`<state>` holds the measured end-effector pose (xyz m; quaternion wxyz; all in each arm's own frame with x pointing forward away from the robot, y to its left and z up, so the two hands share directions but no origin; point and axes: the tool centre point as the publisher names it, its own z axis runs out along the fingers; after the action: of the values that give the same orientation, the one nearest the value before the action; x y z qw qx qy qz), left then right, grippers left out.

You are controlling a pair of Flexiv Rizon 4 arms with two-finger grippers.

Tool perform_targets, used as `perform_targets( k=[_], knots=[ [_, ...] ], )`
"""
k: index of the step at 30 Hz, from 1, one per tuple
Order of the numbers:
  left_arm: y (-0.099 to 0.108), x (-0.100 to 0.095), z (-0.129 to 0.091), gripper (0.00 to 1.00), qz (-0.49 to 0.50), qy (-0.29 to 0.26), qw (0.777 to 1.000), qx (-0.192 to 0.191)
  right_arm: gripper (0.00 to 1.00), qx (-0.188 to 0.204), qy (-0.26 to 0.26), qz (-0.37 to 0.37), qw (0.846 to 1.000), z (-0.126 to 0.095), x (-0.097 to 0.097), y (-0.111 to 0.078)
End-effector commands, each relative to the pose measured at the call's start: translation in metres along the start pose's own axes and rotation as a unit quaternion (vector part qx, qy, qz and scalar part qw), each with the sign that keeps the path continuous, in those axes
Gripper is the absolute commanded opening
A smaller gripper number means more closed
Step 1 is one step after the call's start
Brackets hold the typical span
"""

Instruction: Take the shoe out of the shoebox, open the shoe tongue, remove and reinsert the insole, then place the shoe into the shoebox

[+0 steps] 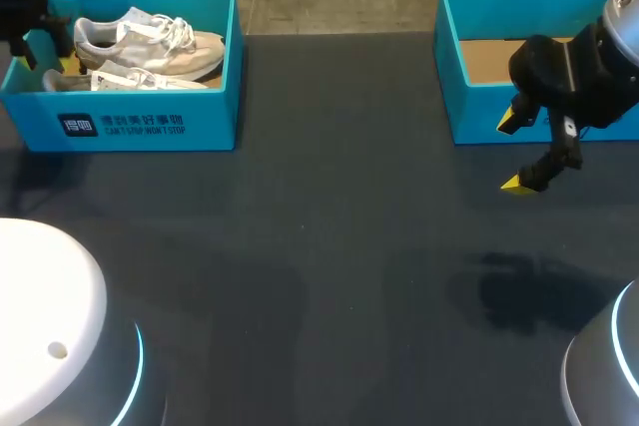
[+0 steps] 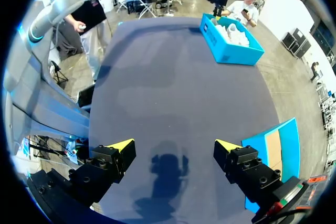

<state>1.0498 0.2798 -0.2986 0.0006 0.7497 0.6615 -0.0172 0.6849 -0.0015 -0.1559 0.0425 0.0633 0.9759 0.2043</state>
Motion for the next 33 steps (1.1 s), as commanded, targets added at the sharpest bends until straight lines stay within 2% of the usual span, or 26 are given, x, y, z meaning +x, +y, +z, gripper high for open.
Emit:
perform_targets(
  k=[1, 3, 5, 7, 15, 20, 33],
  knots=[
    [-0.013, -0.001, 0.005, 0.7, 0.003, 0.005, 1.0, -0.015, 1.0, 0.002, 0.003, 0.0, 1.0, 0.001, -0.003, 0.002],
    [-0.012, 0.0, 0.009, 0.73, 0.001, 0.004, 1.0, -0.014, 1.0, 0.002, 0.003, 0.0, 1.0, 0.001, -0.003, 0.002],
    [-0.011, 0.001, 0.014, 0.67, 0.0, 0.004, 1.0, -0.012, 1.0, 0.002, 0.003, 0.0, 1.0, 0.001, -0.003, 0.002],
    [-0.01, 0.002, 0.018, 0.69, -0.001, 0.005, 1.0, -0.014, 1.0, 0.002, 0.003, 0.0, 1.0, 0.001, -0.003, 0.002],
    [-0.004, 0.007, 0.029, 0.66, -0.013, 0.003, 1.0, 0.0, 1.0, 0.002, 0.003, 0.0, 1.0, 0.001, -0.003, 0.002],
    [0.0, 0.011, 0.036, 0.7, -0.013, 0.006, 1.0, -0.003, 1.0, 0.002, 0.003, 0.0, 1.0, 0.001, -0.003, 0.002],
    [-0.002, 0.016, 0.057, 0.65, -0.011, 0.012, 1.0, -0.01, 1.0, 0.002, 0.003, 0.0, 1.0, 0.001, -0.003, 0.002]
  ],
)
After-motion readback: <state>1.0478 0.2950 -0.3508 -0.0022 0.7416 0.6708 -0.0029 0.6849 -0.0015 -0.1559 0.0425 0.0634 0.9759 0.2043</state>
